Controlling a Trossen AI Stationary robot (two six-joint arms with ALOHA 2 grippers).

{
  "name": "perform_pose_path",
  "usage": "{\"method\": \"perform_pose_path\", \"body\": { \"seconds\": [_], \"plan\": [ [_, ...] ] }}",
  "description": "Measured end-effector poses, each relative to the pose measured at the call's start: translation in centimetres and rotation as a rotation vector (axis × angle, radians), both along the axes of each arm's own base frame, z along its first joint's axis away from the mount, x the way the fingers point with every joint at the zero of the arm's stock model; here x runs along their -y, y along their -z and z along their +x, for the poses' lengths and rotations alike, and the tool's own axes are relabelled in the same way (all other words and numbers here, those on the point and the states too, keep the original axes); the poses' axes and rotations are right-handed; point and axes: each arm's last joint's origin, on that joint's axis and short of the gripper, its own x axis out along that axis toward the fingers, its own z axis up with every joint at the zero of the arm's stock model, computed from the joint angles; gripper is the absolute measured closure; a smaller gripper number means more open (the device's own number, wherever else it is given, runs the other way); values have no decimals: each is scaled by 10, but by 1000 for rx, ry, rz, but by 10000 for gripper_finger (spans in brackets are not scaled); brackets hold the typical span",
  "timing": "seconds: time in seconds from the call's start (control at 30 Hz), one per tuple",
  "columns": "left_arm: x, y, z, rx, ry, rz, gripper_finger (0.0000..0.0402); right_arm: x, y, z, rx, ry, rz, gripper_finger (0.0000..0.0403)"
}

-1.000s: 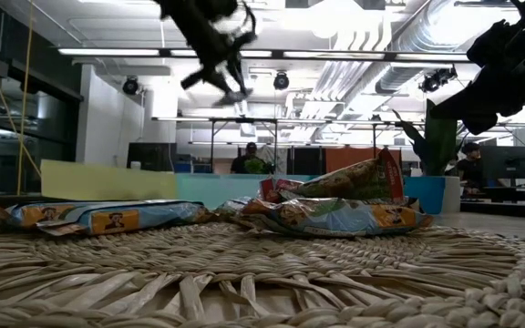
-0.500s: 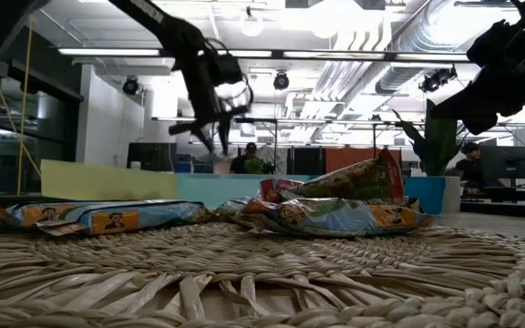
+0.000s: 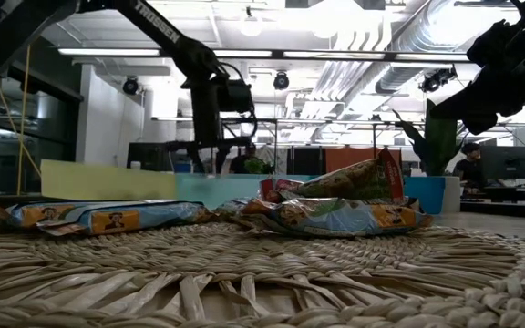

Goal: Pick and place Granola Bars by type
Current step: Put the yellow granola bar into the green bin

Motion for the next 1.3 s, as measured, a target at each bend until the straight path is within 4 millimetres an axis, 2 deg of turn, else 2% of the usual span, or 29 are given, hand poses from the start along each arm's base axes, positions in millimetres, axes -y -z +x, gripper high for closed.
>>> {"method": "perform_pose_path", "body": {
  "seconds": [0.17, 0.37, 0.67, 0.83, 0.93, 1.07, 1.17, 1.3],
  "plan": [
    [-1, 10, 0, -40, -3, -17, 299, 0, 0, 0, 0, 0, 0, 402],
    [-2, 9, 1, -36, 55, -5, 293, 0, 0, 0, 0, 0, 0, 402],
    [0, 4, -1, -49, 145, -7, 256, 0, 0, 0, 0, 0, 0, 403],
    [8, -34, -6, -24, 324, 109, 248, 0, 0, 0, 0, 0, 0, 402],
    [26, -68, -10, 3, 487, 196, 247, 0, 0, 0, 0, 0, 0, 402],
    [63, -122, -23, 99, 678, 310, 247, 0, 0, 0, 0, 0, 0, 402],
    [94, -161, -40, 201, 745, 389, 247, 0, 0, 0, 0, 0, 0, 403],
    [135, -200, -68, 301, 819, 464, 247, 0, 0, 0, 0, 0, 0, 402]
  ]
}}
